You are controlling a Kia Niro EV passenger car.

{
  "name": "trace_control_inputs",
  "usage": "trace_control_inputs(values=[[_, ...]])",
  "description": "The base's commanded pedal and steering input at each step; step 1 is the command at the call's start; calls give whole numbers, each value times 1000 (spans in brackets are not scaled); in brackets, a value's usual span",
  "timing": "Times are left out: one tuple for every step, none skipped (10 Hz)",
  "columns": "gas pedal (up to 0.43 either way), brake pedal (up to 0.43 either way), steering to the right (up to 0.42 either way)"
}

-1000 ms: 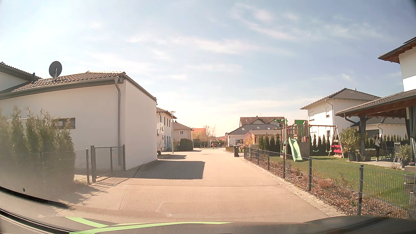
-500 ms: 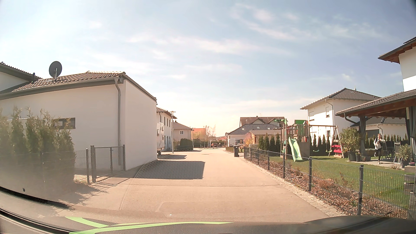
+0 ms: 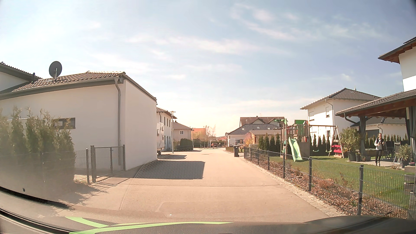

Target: Follow the waypoints while adhering to traffic rules and regulations

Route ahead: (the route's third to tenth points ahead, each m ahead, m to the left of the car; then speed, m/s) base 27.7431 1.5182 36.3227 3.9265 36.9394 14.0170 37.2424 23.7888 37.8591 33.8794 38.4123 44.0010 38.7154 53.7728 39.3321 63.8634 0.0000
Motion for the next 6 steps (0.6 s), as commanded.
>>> trace_control_inputs(values=[[0, 366, 0], [0, 366, 0], [0, 366, 0], [0, 366, 0], [0, 366, 0], [0, 366, 0]])
